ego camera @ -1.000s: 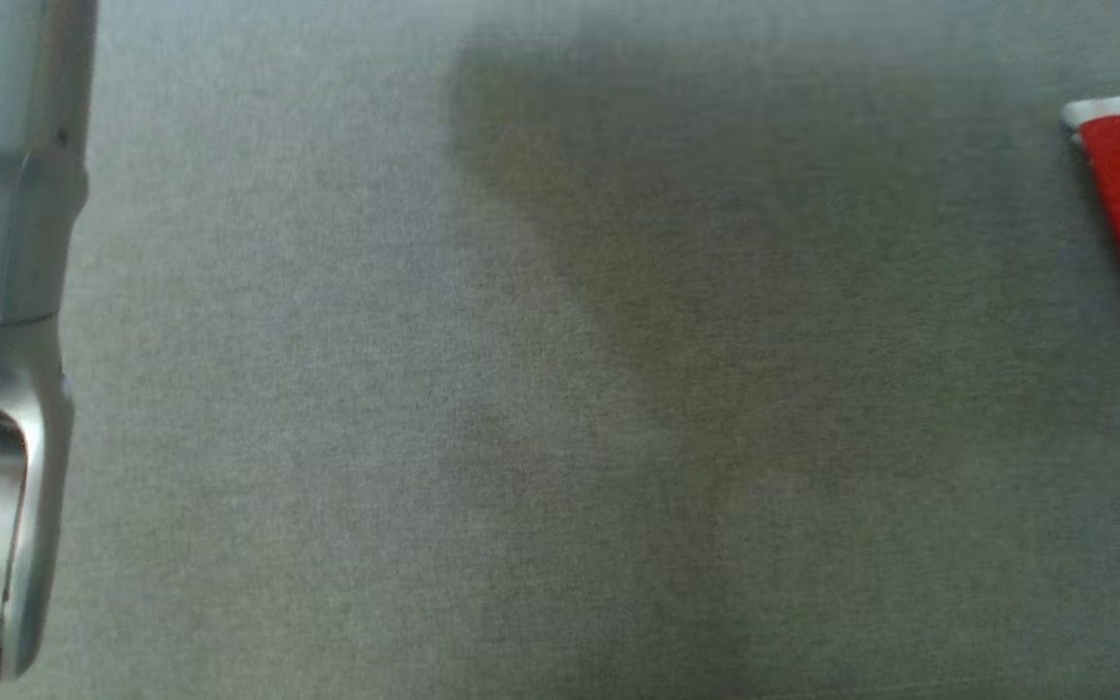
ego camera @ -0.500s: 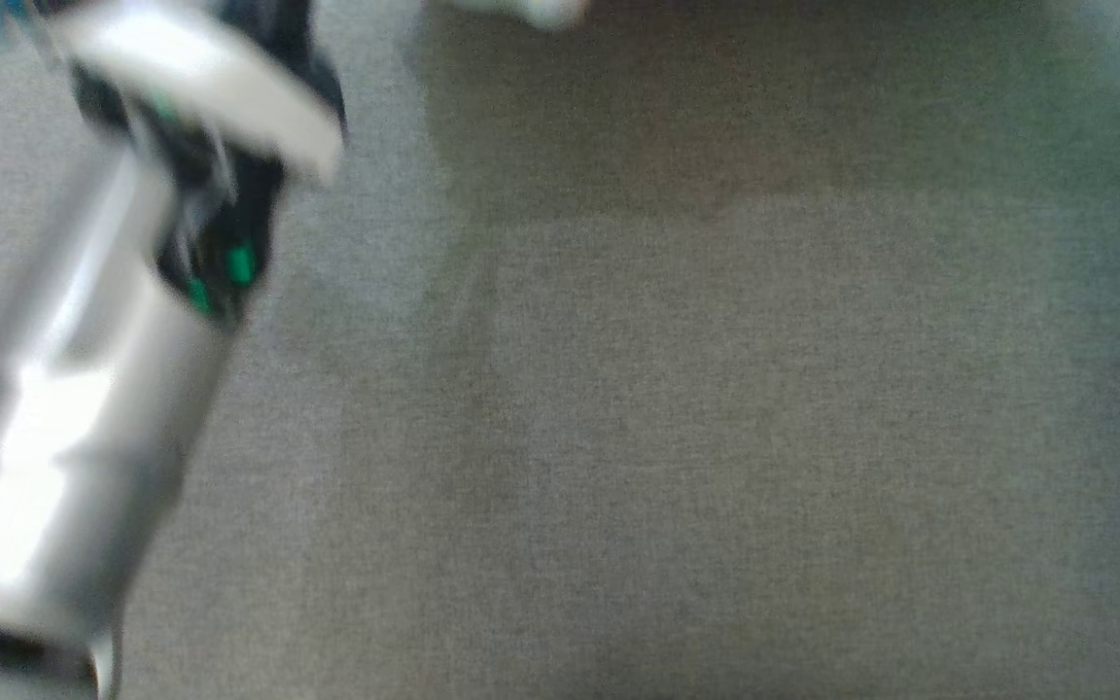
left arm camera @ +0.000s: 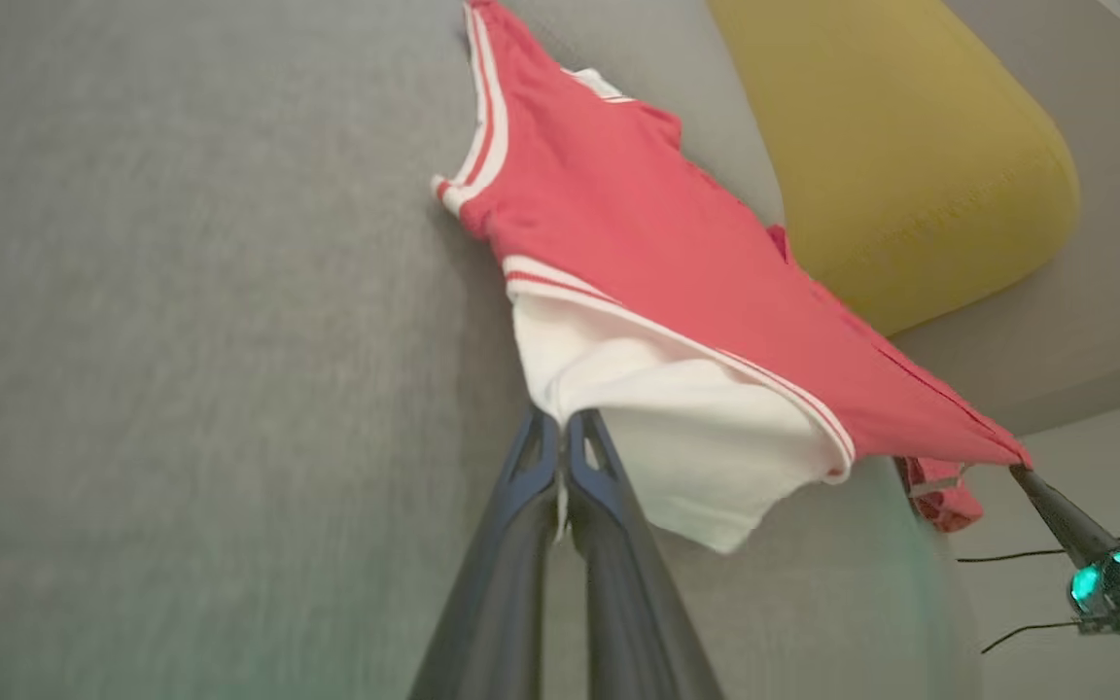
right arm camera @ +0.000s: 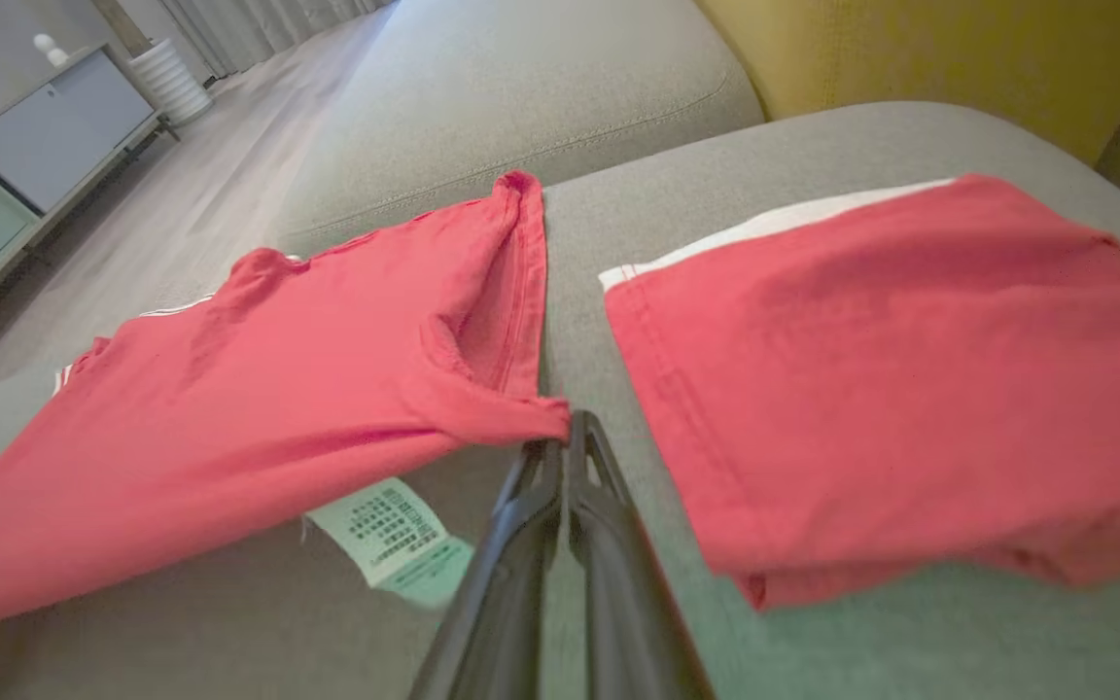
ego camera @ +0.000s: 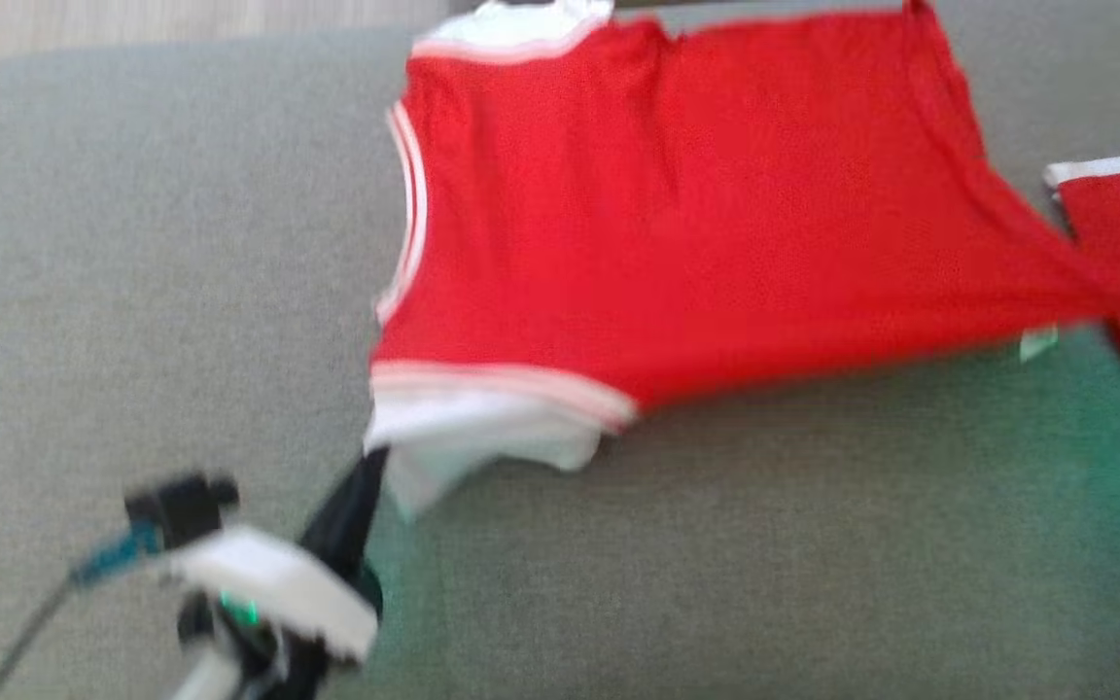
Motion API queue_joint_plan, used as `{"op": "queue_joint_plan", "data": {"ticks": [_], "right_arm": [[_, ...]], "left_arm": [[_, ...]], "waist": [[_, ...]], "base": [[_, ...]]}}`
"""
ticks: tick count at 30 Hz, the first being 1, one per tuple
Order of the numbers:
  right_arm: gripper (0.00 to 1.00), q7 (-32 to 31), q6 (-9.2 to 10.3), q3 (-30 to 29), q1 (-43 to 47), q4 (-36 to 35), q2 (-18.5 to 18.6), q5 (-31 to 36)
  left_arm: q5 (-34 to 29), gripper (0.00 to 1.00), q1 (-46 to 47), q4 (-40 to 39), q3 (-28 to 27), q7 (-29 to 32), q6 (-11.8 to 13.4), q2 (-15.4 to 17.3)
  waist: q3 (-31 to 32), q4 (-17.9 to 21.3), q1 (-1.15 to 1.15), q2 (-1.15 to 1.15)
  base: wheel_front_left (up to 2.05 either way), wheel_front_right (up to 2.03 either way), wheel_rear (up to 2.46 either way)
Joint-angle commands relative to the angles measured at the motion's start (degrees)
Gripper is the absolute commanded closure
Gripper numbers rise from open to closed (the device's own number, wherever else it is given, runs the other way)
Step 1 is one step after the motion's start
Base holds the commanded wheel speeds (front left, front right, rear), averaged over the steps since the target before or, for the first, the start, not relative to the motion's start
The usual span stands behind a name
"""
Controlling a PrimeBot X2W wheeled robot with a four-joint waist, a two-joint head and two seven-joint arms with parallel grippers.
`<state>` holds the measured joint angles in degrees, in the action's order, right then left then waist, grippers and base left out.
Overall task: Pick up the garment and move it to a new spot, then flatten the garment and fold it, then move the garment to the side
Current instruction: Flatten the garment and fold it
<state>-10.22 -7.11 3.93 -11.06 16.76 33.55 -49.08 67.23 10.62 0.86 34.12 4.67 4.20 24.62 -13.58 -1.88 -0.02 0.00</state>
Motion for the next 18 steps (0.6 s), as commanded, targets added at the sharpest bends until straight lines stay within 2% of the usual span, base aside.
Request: {"op": "queue_joint_plan", "data": {"ticks": [1, 7, 10, 14, 15, 18], "right_arm": [[1.0, -0.8, -0.37, -2.3, 4.2, -3.8, 2.5, -0.7], [1.0, -3.9, -0.37, -7.7, 14.4, -11.8, 1.3, -0.4], [1.0, -6.1, -0.37, -11.0, 17.2, -15.7, -0.5, 0.1], [1.0, -9.1, -0.37, -13.2, 16.1, -18.6, -3.7, 1.3], [1.0, -10.7, -0.37, -13.0, 13.7, -18.6, -5.3, 1.8], [1.0, -12.3, -0.37, -12.5, 9.0, -16.7, -6.9, 2.9]], "left_arm": [[0.8, 1.0, -2.1, -4.1, -2.5, -1.6, 2.2, 2.6], [2.7, 1.0, -9.9, -11.1, -2.5, -2.1, 6.4, 3.1], [5.1, 1.0, -10.8, -14.3, -4.0, -2.2, 7.5, 2.2], [9.4, 1.0, -8.5, -16.7, -6.5, -1.6, 8.0, -0.4], [11.7, 1.0, -6.3, -16.9, -7.8, -1.0, 8.4, -2.1], [13.6, 1.0, -1.5, -15.3, -8.8, 0.4, 9.4, -4.1]], "waist": [[1.8, 0.5, 0.02, 0.0], [2.6, 0.3, 0.02, 0.0], [2.2, 0.1, 0.02, 0.0], [0.5, 0.1, 0.02, 0.0], [-0.8, 0.2, 0.02, 0.0], [-2.9, 0.0, 0.02, 0.0]], "base": [[0.0, 0.0, 0.0], [0.0, 0.0, 0.0], [0.0, 0.0, 0.0], [0.0, 0.0, 0.0], [0.0, 0.0, 0.0], [0.0, 0.0, 0.0]]}}
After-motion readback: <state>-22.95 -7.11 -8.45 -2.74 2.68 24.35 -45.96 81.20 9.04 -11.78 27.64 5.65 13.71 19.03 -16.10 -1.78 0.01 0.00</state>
